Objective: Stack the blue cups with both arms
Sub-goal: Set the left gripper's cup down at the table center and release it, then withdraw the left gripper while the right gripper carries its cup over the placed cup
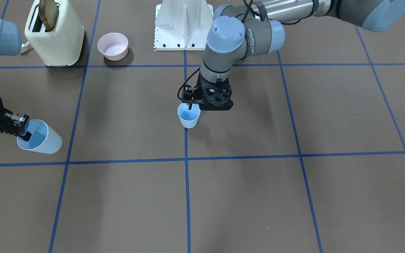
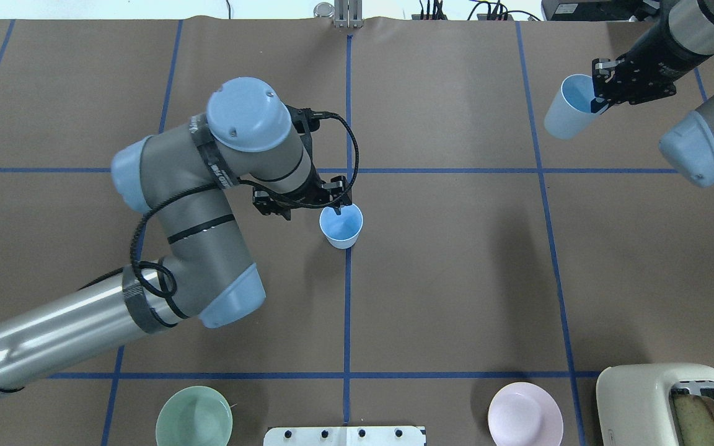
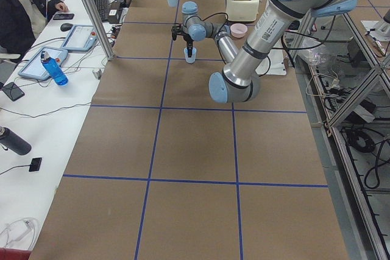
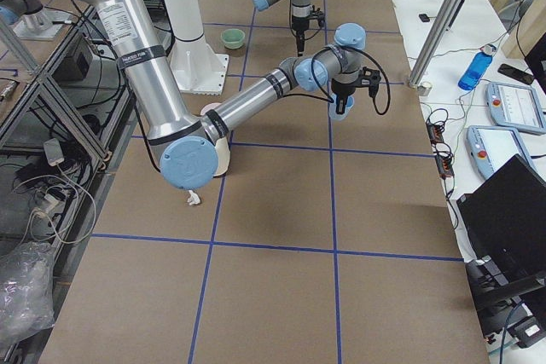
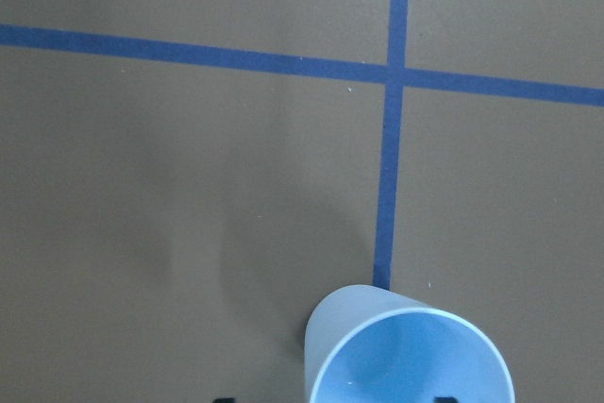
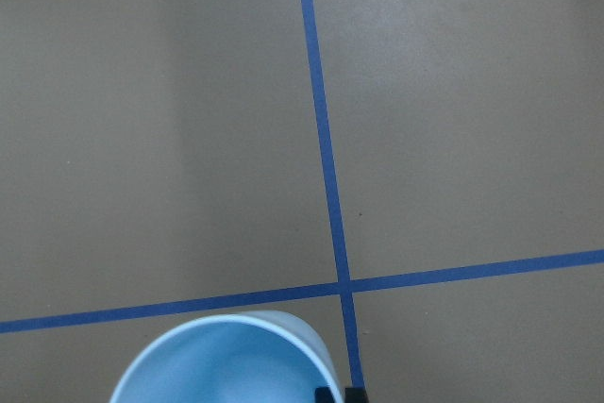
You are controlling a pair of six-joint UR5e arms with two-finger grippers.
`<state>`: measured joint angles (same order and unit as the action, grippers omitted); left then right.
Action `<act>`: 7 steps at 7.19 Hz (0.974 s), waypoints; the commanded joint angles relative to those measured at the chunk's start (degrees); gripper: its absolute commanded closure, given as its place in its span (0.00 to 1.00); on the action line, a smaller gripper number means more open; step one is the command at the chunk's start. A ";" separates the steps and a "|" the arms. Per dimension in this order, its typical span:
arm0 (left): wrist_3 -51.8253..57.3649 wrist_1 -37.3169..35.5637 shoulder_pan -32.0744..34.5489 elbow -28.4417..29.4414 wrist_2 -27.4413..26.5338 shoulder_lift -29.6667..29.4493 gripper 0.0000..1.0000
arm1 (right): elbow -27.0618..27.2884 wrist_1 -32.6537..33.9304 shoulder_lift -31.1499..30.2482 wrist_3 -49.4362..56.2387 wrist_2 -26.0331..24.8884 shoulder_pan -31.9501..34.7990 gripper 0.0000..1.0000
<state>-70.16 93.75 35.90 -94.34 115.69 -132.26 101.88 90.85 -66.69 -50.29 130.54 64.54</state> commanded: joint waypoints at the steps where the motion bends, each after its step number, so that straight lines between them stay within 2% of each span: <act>1: 15.05 -5.92 12.11 -11.95 9.96 9.95 0.03 | 0.68 6.60 7.33 -6.08 -0.46 -1.86 1.00; 2: 25.32 -8.12 18.52 -14.44 12.95 14.35 0.02 | 0.86 6.71 10.06 -11.70 -2.03 -4.66 1.00; 4: 40.72 -8.76 28.03 -14.74 15.00 20.79 0.02 | 2.17 6.80 13.94 -23.04 -9.30 -14.39 1.00; 6: 51.30 -8.76 35.43 -13.51 19.72 25.19 0.02 | 2.10 6.97 17.63 -30.37 -15.47 -22.06 1.00; 7: 55.35 -8.76 37.72 -12.98 20.45 26.86 0.02 | 1.74 9.15 19.91 -31.26 -17.67 -24.79 1.00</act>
<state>-20.57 85.00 70.02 -108.02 134.39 -107.77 103.94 98.28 -49.44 -79.18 115.98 43.65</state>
